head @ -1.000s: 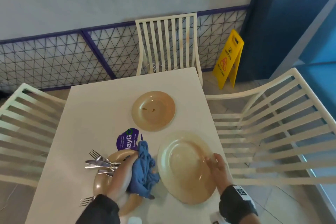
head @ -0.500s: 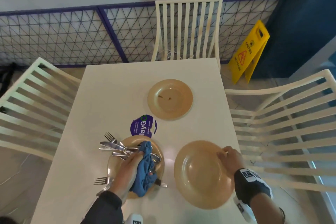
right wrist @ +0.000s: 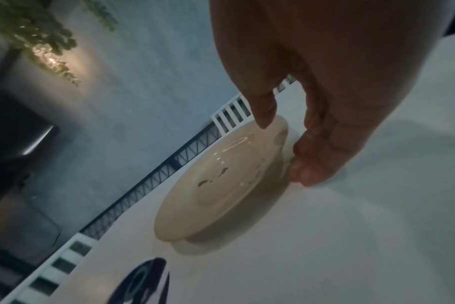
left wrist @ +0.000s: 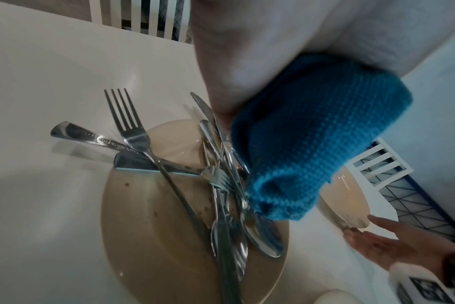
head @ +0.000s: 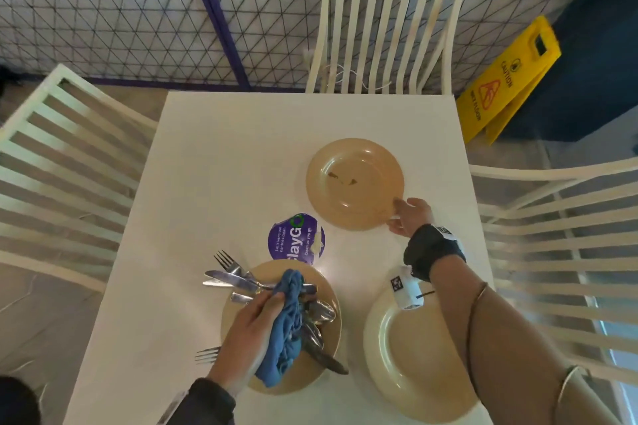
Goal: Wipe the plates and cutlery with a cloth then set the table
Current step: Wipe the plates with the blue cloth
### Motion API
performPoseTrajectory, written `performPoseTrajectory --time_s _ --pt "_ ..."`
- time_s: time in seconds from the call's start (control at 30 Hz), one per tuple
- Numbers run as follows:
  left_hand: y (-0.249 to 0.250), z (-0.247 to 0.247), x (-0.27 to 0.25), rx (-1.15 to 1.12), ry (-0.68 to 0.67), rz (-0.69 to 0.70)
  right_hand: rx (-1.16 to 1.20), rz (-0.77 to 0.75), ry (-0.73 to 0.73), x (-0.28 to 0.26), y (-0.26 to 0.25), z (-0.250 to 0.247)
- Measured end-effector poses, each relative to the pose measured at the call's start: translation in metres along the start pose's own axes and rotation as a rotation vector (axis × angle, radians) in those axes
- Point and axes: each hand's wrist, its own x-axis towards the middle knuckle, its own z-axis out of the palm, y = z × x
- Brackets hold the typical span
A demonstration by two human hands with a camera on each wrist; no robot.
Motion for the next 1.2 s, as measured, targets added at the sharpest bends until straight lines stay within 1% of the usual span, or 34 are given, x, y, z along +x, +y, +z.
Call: performPoseTrajectory --time_s 0.17,0.3,0.37,0.4,0.47,0.53,0.6,0.67,0.73,0.77,0.83,0.87,0.93,0.97,1.03,1.07,1.1,1.17,1.2 --pt "0.01 -0.005 0.007 0.046 0.037 0.076 0.154 0.014 -0.067 0.011 -0.002 0.022" --pt "0.038 0.002 0.008 0.019 0.05 0.125 0.312 0.037 -0.186 -0.012 0.001 0.021" --pt "0.061 0.013 0.006 -0.01 -0.011 0.162 0.364 0.047 -0.241 -0.029 0.005 0.014" --pt "0.072 0.02 0.007 0.01 -0.053 0.219 0.388 0.047 -0.263 -0.039 0.008 0.01" --pt "0.092 0.039 0.012 0.181 -0.096 0.401 0.425 0.037 -0.297 -0.061 0.015 0.002" --pt "0.106 0.065 0.022 0.416 -0.075 0.591 0.453 0.004 -0.319 -0.084 0.021 -0.009" --pt "0.111 0.099 0.03 0.611 -0.081 0.766 0.495 -0.046 -0.347 -0.104 0.029 -0.021" --pt "0.104 0.129 0.032 0.829 -0.094 0.911 0.582 -0.104 -0.37 -0.123 0.032 -0.036" --pt "0.087 0.148 0.024 1.089 -0.102 1.025 0.661 -0.17 -0.375 -0.136 0.035 -0.054" --pt "0.077 0.15 0.02 1.174 -0.093 1.064 0.675 -0.199 -0.379 -0.143 0.037 -0.064" --pt "0.067 0.141 0.018 1.249 -0.056 1.152 0.655 -0.247 -0.389 -0.154 0.042 -0.083" --pt "0.066 0.13 0.019 1.285 -0.007 1.187 0.643 -0.278 -0.416 -0.158 0.045 -0.089" --pt "0.067 0.109 0.021 1.379 0.032 1.211 0.646 -0.293 -0.452 -0.171 0.052 -0.103" --pt "0.077 0.103 0.004 1.424 0.087 1.253 0.64 -0.316 -0.482 -0.195 0.051 -0.117" --pt "0.1 0.096 0.025 1.366 0.172 1.213 0.583 -0.32 -0.513 -0.198 0.053 -0.112" --pt "0.11 0.1 0.023 1.311 0.209 1.199 0.579 -0.319 -0.536 -0.202 0.055 -0.111" --pt "0.122 0.116 0.008 1.243 0.223 1.182 0.563 -0.348 -0.556 -0.214 0.049 -0.121" --pt "0.126 0.15 -0.008 1.184 0.155 1.129 0.523 -0.385 -0.575 -0.217 0.049 -0.122" --pt "0.118 0.166 -0.017 1.139 0.137 1.184 0.497 -0.41 -0.562 -0.217 0.047 -0.124"
